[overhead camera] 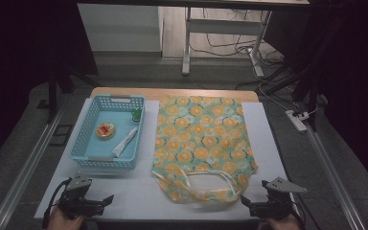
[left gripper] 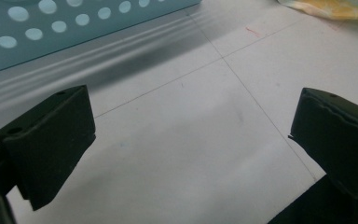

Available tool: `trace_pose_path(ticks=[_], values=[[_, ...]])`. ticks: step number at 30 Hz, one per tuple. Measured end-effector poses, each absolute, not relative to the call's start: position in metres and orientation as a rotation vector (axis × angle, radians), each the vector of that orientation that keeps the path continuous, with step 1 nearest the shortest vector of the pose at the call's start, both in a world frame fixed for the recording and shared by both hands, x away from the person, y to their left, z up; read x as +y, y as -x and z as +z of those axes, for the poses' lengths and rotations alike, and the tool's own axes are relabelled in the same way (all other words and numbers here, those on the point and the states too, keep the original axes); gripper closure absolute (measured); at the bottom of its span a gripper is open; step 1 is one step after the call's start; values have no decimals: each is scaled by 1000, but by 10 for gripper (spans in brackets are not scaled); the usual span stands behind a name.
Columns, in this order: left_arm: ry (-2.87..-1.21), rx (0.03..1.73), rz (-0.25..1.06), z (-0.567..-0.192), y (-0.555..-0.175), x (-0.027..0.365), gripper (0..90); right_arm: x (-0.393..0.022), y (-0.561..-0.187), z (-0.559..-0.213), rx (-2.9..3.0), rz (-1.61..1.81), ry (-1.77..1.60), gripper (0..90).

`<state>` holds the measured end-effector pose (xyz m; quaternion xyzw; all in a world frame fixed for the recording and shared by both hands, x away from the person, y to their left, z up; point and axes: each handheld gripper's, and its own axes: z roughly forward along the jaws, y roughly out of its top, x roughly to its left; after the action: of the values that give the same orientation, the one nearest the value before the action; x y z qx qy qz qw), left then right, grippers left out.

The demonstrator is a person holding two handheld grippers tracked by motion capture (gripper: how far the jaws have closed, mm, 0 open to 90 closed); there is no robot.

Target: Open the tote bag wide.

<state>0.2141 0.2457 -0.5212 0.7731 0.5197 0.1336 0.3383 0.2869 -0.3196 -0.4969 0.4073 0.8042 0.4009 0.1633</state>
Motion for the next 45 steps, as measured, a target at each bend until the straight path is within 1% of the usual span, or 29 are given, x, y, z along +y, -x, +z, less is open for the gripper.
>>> trace_pose_path(ticks=[13, 30, 45], values=[[-2079, 1343, 343, -523, -217, 240, 0, -318, -288, -498, 2321, 1147, -1155, 0], [-2070, 1352, 338, -523, -217, 241, 0, -316, -289, -497, 2354, 1154, -1126, 0], [-2062, 1350, 333, -523, -217, 241, 0, -301, -286, -490, 2387, 1148, -1002, 0]])
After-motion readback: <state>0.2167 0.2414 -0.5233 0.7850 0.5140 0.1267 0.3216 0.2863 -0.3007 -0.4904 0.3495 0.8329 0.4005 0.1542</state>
